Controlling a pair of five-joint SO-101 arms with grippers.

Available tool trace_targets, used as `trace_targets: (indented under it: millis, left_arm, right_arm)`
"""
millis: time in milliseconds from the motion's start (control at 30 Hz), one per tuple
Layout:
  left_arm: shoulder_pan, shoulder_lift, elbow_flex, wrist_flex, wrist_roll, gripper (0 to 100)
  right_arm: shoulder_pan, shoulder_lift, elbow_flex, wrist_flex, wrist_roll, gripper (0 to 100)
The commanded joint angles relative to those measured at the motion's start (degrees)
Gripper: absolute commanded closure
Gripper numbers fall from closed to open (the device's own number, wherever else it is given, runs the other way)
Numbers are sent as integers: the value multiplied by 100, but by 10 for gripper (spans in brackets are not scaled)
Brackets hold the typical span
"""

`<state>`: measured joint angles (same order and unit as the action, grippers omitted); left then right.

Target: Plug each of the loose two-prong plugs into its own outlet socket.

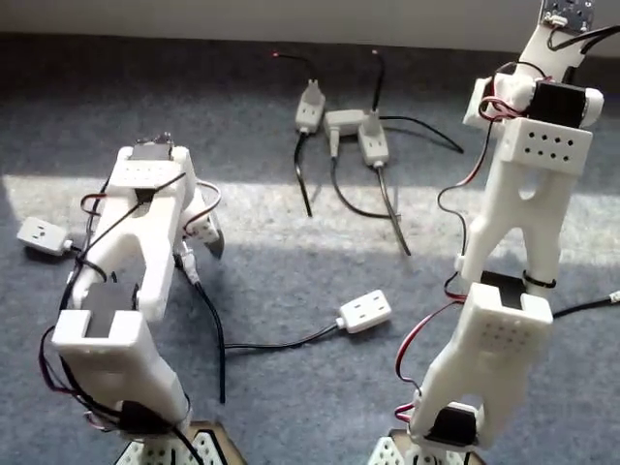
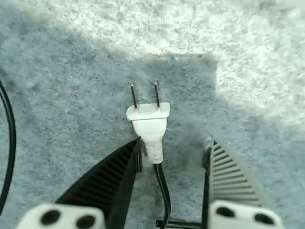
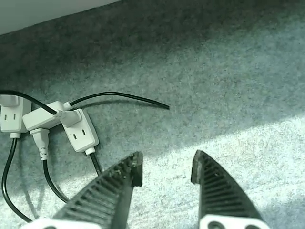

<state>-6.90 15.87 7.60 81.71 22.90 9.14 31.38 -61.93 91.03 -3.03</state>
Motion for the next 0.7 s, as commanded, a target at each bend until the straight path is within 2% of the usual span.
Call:
trace_targets:
  millis: [0,200,433,667]
  left_arm:
    - [57,312,-338,97,413,780]
    - [-31,303,-743,800,958,780]
    - [-435,356,-725,774,1081,780]
    - [-435,374,-708,747,1073,780]
  right_arm:
    - [-75,-127,-84,-154,70,821]
    - [-75,-101,-84,-207,70,821]
    - [-75,-101,-84,-207,70,821]
    - [-92,-101,-66,-207,70,821]
